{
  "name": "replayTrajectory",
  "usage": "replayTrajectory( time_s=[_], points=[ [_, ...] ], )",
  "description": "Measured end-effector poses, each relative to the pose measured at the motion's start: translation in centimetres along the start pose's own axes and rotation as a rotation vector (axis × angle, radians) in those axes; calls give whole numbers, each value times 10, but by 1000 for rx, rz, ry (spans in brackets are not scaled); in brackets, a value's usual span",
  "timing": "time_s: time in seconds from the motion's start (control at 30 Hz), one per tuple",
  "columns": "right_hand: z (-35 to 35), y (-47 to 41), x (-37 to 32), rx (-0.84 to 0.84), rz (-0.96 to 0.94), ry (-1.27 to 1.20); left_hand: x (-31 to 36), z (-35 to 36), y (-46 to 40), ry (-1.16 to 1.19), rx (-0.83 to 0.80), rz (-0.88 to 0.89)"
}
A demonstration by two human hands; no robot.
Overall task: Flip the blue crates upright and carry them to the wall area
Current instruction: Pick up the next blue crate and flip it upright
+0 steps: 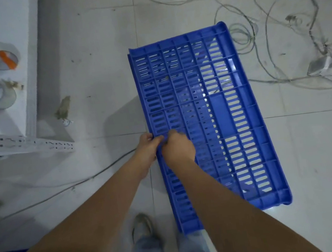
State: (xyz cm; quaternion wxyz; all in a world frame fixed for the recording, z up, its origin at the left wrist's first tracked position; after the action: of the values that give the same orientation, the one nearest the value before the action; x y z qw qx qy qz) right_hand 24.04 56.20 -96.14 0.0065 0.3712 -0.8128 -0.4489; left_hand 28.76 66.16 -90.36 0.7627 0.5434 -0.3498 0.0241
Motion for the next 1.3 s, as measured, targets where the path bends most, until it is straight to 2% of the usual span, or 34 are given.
replayTrajectory(
  time_s=[0.1,0.23,0.3,0.37,0.5,0.6,0.67,0.77,0.87,0.97,1.07,1.13,1.3],
  points=[
    [-71,45,4,-29,-1,-49,2,10,4,-191,45,3],
    [-131,48,59,190,109,-20,4,17,4,-382,92,-1],
    [-152,49,83,231,200,63,5,18,1,-461,138,-10],
    [-166,41,105,174,262,48,5,17,-2,-527,183,-8],
    [-176,21,124,-4,307,-324,0,16,-9,-645,229,10],
    [-180,8,137,-47,285,-516,-5,18,-9,-703,272,31],
    [-183,6,144,-161,273,-666,-10,18,-6,-726,307,33],
    [-184,12,138,-397,224,-682,-10,8,1,-690,371,-18],
    [-171,27,118,-470,124,-768,-6,-14,7,-634,396,-103],
    [-151,41,102,-377,63,-826,0,-31,10,-679,407,-183],
    [-137,53,87,-293,48,-824,18,-28,15,-701,494,-173],
    [-126,60,70,-263,34,-762,36,-17,18,-645,494,-108],
    [-109,77,6,-130,-70,-573,89,9,23,-613,359,118]
  ],
)
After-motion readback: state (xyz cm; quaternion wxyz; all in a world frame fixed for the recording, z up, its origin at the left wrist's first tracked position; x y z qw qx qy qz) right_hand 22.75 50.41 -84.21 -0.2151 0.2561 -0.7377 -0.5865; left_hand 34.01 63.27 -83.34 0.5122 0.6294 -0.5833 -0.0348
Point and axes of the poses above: each hand's wrist, its own y-axis away from the middle knuckle, its own z-axis out of the palm, x = y × z, the point moved 1 cm from there along -y, towards the middle knuckle, and after that the axes turned 15 degrees about -x, right-handed, at the moved point
